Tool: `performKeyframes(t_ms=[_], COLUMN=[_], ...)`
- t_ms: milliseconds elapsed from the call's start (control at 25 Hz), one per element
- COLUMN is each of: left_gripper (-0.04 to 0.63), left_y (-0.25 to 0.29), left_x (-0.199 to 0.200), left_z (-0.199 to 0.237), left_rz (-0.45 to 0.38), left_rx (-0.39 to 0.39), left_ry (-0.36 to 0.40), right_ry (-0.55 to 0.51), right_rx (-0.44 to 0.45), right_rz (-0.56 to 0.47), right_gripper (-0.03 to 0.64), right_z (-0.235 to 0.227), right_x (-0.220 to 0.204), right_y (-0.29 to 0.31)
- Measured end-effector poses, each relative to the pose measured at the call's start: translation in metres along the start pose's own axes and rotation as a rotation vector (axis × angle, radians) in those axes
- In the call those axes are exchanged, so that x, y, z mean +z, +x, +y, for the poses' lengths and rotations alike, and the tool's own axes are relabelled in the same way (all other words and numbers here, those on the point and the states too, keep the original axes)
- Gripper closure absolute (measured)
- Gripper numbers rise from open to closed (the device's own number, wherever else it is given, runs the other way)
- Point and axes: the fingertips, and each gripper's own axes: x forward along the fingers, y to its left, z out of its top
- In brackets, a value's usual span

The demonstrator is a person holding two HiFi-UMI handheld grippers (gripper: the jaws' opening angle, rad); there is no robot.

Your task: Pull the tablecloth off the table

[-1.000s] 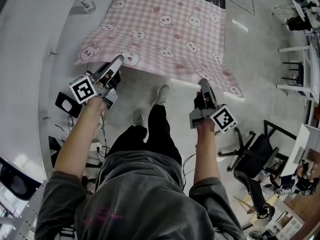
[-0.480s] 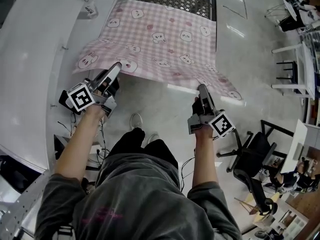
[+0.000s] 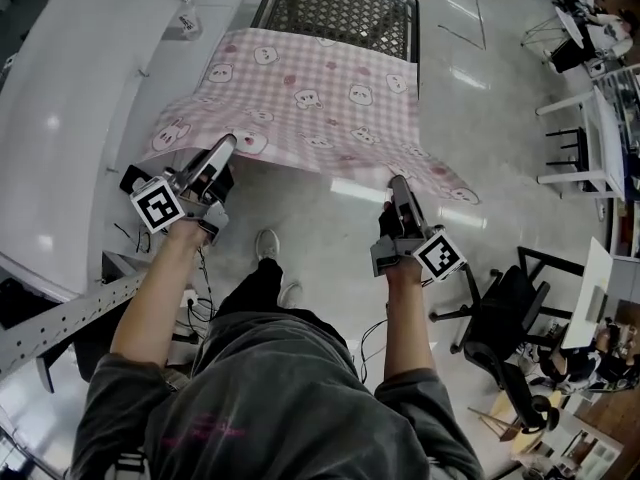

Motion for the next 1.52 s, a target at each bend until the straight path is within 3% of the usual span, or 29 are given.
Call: performKeyframes(t_ms=[80,280,480,720,920,1240,1520], left_gripper=[0.594,0.594,0.594,0.594,0.594,0.594,0.594], left_y=[0.0,-0.002,0.001,0.002,0.039,0.005,-0.004], left_x=[-0.001,0.0,0.003,-0.002,0.007,0.0,-0.004], left_z=[-0.001,-0.003,-0.006,-0.003,0.035,-0.002,0.0], left_rz=[-0.013,-0.004,-0.024,-0.051,-0.084,-0.103,-0.084], left_rx=[-0.013,-0.023,-0.047,-0.082,-0.114,-0.105,-0.08], left_ry=[-0.021,0.049,0.028,-0.068,-0.126,-0.061,-0.072], right_ry=[-0.007,-0.02,-0.028,-0.023,-0.023,-0.028,-0.027], right_rx=[0.009,0.033,0.053,0.063,0.047,0.092,0.085], right_rz=[-0.003,-0.015,-0.035,-0.025,-0.023,-0.029,-0.052], right_gripper=[0.612,0.612,0.612,0.612,0.612,0.611,0.612], right_z=[0.001,0.005,0.011,0.01,-0.025,0.004,0.008], right_x=[0.0,0.0,0.005,0.002,0.01,0.002,0.006], right_y=[-0.001,-0.004,-0.006,-0.003,0.038,0.004,0.001])
